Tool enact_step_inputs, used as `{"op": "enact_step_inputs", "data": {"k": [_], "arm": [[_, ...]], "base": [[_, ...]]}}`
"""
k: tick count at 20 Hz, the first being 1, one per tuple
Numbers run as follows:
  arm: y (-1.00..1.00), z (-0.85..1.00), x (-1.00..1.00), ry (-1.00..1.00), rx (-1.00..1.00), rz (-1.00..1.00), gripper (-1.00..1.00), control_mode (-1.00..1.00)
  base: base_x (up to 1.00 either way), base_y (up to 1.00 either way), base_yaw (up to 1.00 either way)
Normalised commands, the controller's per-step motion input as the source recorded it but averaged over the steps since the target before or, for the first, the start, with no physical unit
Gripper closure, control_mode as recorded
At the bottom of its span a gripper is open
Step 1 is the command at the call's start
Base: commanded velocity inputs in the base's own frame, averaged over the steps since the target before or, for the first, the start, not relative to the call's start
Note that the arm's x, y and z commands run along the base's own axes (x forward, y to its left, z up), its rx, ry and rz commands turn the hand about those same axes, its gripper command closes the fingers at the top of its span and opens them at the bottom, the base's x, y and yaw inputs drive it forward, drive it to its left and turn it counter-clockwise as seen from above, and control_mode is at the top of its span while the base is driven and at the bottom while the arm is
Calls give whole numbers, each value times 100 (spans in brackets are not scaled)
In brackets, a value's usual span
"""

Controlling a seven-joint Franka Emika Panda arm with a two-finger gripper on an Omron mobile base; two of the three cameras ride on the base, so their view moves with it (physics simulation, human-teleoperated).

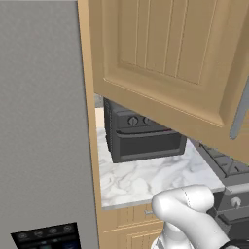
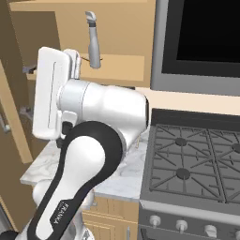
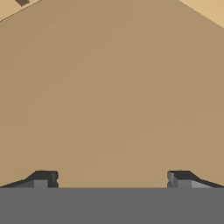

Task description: Pick the bar soap and spray from the cabinet and place them on the counter.

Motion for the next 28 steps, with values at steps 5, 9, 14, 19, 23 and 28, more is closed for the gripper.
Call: {"op": "enact_step_inputs", "data": {"k": [5, 9, 14, 19, 23, 28], "arm": [[48, 7, -33, -10, 0, -6, -100, -100], [57, 1, -15, -10, 0, -15, -100, -100], [59, 0, 0, -7, -1, -15, -100, -100], [59, 0, 0, -2, -3, -14, -100, -100], [58, 0, 0, 0, -3, -14, -100, -100], [33, 0, 1, 0, -1, -13, -100, -100]], "base": [[0, 0, 0], [0, 0, 0], [0, 0, 0], [0, 0, 0], [0, 0, 0], [0, 0, 0]]}}
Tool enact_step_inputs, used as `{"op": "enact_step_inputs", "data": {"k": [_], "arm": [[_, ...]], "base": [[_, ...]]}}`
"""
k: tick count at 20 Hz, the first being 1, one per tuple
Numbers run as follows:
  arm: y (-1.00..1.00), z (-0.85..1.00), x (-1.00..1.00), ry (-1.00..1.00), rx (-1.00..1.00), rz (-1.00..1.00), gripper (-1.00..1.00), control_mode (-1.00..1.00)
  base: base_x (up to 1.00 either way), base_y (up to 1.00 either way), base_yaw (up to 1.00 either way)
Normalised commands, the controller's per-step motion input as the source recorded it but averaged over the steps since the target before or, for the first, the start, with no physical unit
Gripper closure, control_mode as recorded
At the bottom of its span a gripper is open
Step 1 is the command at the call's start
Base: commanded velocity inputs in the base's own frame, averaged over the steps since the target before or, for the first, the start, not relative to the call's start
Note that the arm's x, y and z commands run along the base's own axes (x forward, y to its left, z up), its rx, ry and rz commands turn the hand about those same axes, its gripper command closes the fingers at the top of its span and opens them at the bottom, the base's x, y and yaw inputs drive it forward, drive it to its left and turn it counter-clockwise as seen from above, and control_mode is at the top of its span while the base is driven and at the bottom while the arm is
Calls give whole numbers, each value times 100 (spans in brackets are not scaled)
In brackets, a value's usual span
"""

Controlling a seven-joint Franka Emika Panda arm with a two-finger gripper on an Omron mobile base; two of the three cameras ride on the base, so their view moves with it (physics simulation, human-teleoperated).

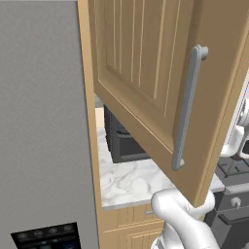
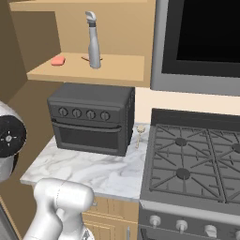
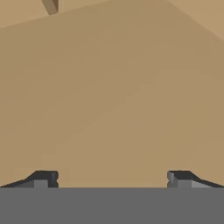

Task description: Pick the bar soap and spray from the cabinet and place them on the counter.

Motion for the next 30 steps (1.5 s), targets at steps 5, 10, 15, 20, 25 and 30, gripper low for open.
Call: {"op": "enact_step_inputs", "data": {"k": [5, 10, 15, 20, 25, 30], "arm": [[7, 0, 0, 2, 0, -9, -100, -100], [-1, 0, 0, 2, 0, -8, -100, -100], [-14, 0, 0, 3, 0, -7, -100, -100], [-19, 0, 0, 4, 0, -7, -100, -100], [-34, 0, 0, 6, 0, -5, -100, -100], [-36, 0, -6, 6, 0, -2, -100, -100]], "base": [[0, 0, 0], [0, 0, 0], [0, 0, 0], [0, 0, 0], [0, 0, 0], [0, 0, 0]]}}
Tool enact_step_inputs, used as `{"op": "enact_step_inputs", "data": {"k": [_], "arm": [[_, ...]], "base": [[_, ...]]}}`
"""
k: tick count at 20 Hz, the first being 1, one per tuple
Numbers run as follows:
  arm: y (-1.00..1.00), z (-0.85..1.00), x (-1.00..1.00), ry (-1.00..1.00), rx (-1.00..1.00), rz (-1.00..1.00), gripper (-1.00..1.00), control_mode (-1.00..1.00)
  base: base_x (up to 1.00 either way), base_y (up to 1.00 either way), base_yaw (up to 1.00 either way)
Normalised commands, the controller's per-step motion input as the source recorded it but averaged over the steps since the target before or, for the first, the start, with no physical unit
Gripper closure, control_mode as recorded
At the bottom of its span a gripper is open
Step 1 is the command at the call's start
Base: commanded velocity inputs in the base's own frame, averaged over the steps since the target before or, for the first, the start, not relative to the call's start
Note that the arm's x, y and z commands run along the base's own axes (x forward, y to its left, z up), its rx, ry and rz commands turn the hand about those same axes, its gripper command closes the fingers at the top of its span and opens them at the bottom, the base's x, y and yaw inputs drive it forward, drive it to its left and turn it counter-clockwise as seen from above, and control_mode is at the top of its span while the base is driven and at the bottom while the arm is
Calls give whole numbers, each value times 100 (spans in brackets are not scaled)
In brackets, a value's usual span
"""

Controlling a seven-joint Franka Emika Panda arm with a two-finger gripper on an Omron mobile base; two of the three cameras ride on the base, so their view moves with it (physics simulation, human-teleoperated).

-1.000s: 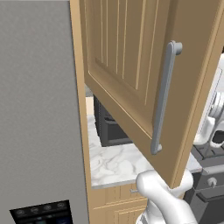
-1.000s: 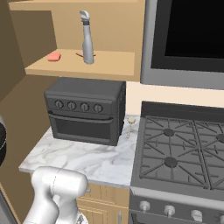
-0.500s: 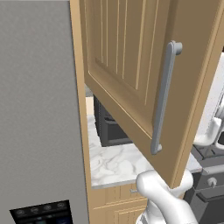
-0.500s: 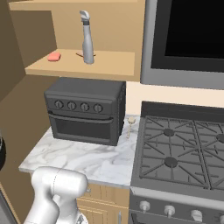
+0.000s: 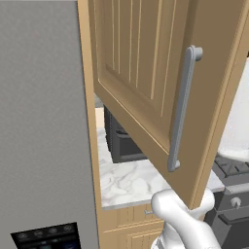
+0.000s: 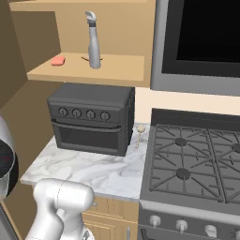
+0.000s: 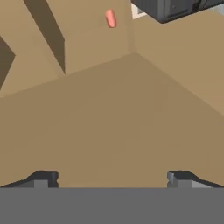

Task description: Pick the bar soap and spray from the cabinet and place them on the counter.

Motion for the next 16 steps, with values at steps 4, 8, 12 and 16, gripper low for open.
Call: {"op": "enact_step_inputs", "data": {"k": [4, 8, 12, 16], "arm": [[-18, 0, -34, -1, -1, -2, -100, -100], [-17, 0, -51, -7, 0, -6, -100, -100], [-44, 6, -41, -6, 0, -4, -100, -100], [-44, 10, -15, -4, -4, 0, -100, -100]], "base": [[0, 0, 0], [0, 0, 0], [0, 0, 0], [0, 0, 0]]}}
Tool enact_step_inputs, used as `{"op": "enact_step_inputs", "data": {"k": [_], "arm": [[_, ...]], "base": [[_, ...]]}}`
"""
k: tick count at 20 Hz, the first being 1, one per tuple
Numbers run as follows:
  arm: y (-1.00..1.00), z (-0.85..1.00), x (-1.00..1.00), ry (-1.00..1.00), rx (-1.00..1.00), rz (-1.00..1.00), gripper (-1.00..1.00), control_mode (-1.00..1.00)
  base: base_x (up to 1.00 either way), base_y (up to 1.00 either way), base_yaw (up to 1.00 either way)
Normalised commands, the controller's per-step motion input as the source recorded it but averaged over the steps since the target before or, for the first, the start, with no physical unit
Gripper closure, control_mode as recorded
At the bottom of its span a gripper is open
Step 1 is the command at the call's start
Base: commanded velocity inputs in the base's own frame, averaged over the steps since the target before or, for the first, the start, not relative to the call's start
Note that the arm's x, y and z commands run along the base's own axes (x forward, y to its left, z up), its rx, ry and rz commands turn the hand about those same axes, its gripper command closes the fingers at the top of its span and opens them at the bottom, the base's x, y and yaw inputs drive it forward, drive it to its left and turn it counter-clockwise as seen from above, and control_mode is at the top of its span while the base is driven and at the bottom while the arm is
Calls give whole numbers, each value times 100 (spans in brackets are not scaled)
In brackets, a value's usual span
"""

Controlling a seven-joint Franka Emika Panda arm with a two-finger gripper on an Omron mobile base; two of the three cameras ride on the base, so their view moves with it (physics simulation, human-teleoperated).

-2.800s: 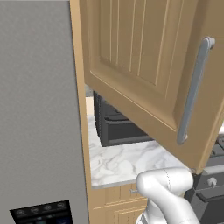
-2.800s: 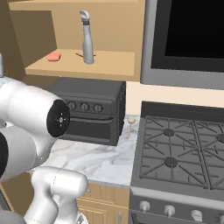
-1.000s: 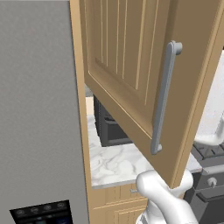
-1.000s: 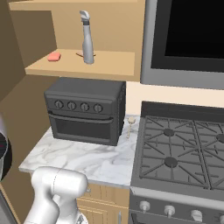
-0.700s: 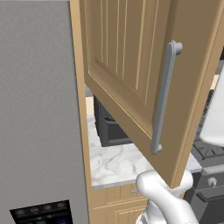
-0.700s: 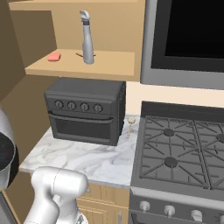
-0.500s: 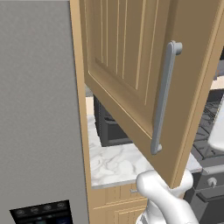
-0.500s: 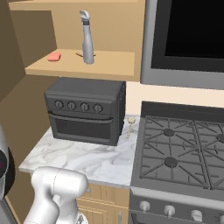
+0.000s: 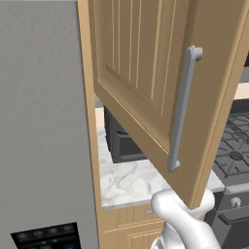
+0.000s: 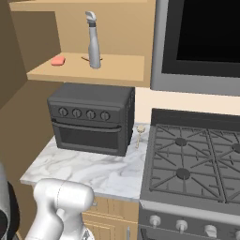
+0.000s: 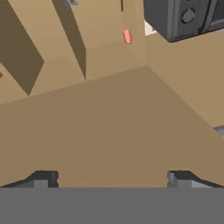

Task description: Pick the bar soap and spray from the cabinet and place them on the counter.

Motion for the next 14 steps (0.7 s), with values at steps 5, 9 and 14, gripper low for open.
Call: {"op": "enact_step_inputs", "data": {"k": [5, 9, 14], "arm": [[-37, 12, 0, -1, -10, 0, -100, -100], [-38, 12, 3, 0, -12, 0, -100, -100], [-13, 2, 7, -7, -18, 0, -100, -100]], "base": [[0, 0, 0], [0, 0, 0], [0, 0, 0]]}}
